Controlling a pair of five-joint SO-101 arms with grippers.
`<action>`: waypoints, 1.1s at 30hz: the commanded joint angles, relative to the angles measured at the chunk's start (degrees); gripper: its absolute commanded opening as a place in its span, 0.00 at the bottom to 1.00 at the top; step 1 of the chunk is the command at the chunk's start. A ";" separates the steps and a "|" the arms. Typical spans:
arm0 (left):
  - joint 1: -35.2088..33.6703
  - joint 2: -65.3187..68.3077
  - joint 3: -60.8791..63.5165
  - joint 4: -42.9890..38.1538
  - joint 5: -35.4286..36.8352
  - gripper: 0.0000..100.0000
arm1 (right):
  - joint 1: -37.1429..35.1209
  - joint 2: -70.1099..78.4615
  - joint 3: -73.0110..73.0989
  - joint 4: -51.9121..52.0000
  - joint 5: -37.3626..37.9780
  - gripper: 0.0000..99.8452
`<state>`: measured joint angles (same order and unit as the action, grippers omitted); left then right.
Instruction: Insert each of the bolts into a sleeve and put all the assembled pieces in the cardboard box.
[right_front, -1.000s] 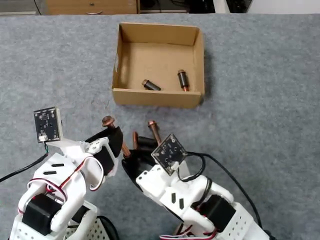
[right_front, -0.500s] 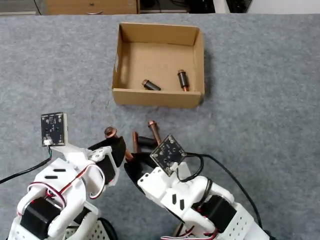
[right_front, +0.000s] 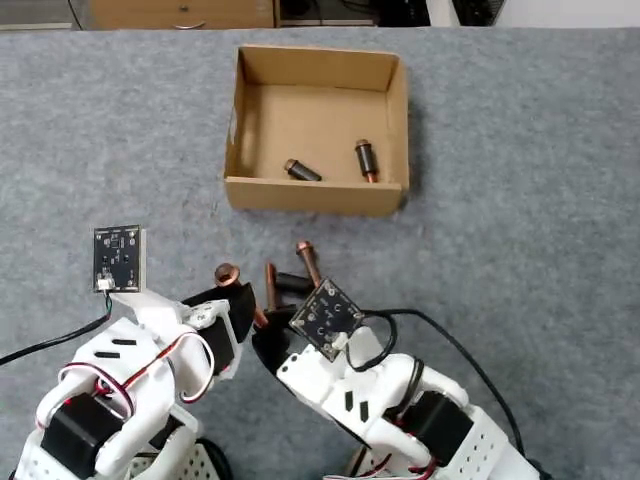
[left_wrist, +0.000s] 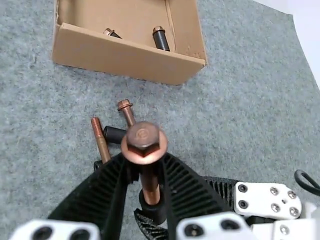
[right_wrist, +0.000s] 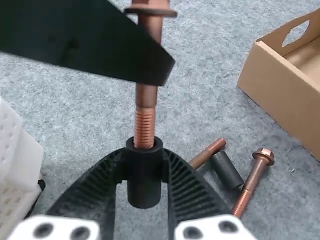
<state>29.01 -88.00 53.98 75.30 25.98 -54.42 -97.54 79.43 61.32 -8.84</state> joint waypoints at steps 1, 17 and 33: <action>0.70 0.48 -0.88 0.44 -0.70 0.02 | -0.66 -1.10 -3.56 0.09 0.70 0.00; 3.78 0.13 0.70 3.08 -1.49 0.02 | -0.57 -1.10 -6.90 1.85 0.88 0.00; 4.40 0.13 1.05 2.99 -3.60 0.20 | -0.48 -1.10 -7.34 2.90 2.11 0.00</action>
<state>33.05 -88.09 55.12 78.29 22.81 -54.15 -97.54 75.74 64.31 -7.34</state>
